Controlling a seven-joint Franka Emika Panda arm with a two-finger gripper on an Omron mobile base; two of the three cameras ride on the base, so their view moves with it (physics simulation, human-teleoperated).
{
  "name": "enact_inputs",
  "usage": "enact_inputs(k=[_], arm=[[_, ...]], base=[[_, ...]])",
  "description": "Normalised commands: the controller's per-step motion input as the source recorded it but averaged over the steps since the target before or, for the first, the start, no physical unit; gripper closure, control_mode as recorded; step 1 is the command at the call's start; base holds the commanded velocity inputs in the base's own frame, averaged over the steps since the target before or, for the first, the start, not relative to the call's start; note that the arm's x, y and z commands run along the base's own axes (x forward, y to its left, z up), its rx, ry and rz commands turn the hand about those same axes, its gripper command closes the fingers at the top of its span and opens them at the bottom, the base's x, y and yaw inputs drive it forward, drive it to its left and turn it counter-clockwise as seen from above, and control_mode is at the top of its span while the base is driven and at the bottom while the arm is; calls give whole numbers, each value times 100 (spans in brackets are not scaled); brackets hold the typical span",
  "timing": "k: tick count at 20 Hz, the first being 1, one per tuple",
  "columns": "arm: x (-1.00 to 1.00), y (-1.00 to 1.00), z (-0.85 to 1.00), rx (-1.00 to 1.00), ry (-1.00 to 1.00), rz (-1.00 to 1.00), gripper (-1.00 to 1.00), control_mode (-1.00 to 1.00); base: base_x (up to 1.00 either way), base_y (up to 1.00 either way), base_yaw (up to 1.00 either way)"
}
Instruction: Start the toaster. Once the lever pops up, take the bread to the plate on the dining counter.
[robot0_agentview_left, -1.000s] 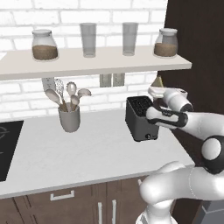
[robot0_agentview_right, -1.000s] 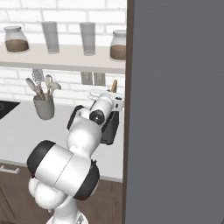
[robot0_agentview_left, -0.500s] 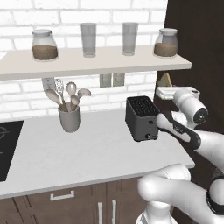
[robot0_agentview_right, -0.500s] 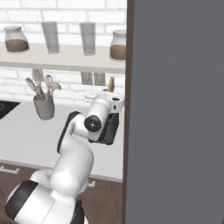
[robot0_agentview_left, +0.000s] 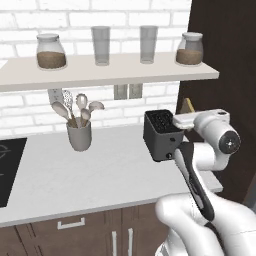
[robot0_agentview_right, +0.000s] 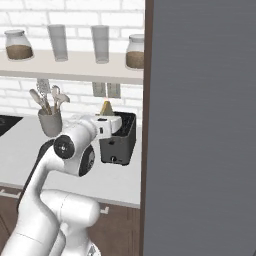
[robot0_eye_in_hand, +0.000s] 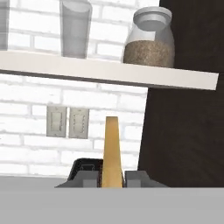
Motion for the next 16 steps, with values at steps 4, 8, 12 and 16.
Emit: enact_inputs(k=[4, 8, 12, 16], arm=[[-100, 0, 30, -6, 26, -1, 100, -100], [-100, 0, 32, -2, 26, -2, 100, -100], [-100, 14, 10, 0, 26, -2, 100, -100], [-54, 23, -30, -1, 4, -7, 100, -100]], base=[[0, 0, 0], [0, 0, 0], [0, 0, 0], [0, 0, 0]])
